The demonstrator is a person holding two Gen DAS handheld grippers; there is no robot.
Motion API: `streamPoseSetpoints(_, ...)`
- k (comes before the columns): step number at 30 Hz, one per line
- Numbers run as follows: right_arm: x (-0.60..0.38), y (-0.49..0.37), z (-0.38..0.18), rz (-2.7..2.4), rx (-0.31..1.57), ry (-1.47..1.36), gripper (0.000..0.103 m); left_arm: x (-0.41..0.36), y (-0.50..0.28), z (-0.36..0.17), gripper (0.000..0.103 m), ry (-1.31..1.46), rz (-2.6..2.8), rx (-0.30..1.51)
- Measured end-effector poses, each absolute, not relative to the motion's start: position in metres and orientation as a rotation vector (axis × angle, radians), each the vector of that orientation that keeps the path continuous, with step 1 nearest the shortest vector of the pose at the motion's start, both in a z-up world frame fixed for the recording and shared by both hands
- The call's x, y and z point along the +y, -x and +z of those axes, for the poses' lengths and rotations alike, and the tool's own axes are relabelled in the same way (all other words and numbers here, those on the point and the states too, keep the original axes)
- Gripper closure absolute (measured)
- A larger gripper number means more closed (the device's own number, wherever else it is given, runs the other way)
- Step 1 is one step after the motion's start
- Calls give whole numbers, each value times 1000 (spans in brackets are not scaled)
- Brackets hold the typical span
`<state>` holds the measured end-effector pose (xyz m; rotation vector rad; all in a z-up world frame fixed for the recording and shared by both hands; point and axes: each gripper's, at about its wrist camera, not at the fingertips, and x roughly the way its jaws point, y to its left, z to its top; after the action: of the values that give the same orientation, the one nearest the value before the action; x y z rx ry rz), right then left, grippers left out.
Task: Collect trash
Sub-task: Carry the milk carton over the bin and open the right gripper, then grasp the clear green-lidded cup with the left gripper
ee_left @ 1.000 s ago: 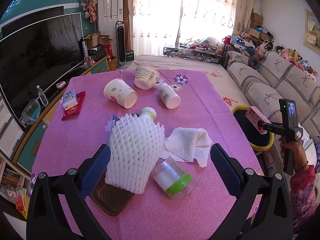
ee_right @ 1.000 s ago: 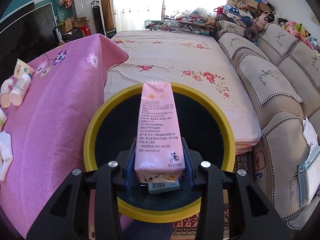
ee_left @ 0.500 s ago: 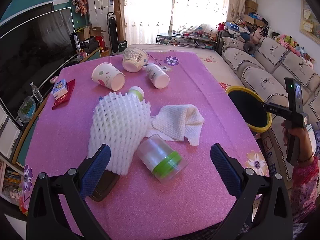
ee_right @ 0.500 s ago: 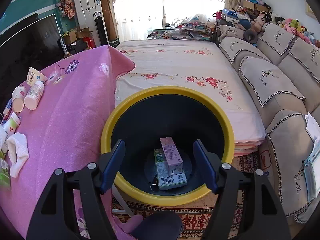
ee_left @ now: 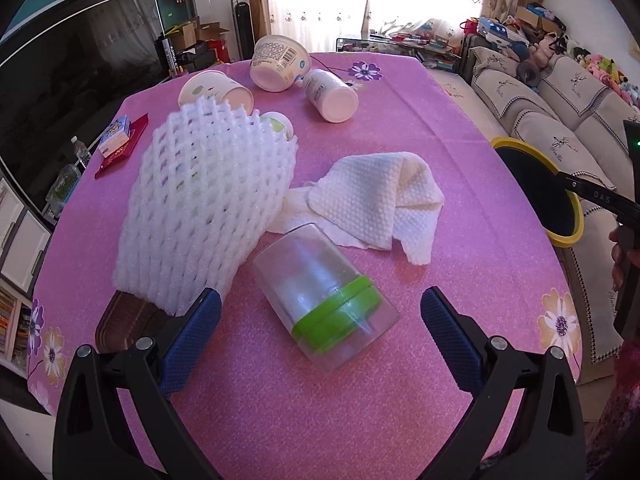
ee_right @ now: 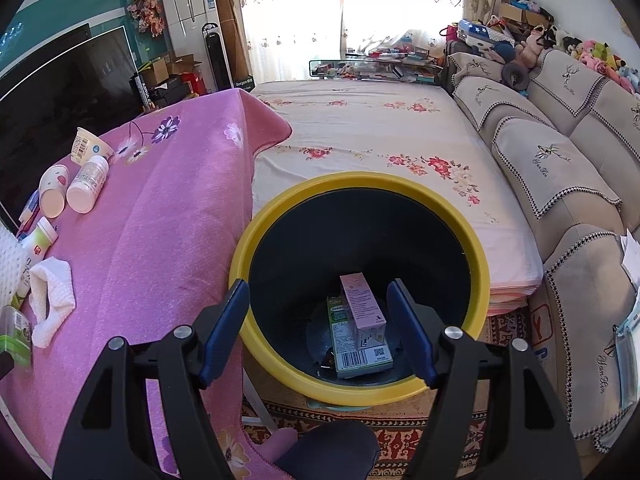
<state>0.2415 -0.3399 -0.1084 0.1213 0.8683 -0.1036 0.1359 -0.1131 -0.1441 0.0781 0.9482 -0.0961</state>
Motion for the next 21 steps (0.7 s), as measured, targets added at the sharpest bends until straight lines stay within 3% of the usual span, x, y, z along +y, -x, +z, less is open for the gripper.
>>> streamPoseSetpoints(10, -340, -242, -112, -97, 877, -121, 35, -95, -144, -147, 6, -90, -115, 922)
streamPoseSetpoints(15, -331, -243, -112, -75, 883, -112, 35, -99, -146, -150, 25, -34, -185, 939)
streamPoseSetpoints(21, -328, -243, -111, -68, 881, -106, 35, -101, -149, -162, 28, -19, -189, 960)
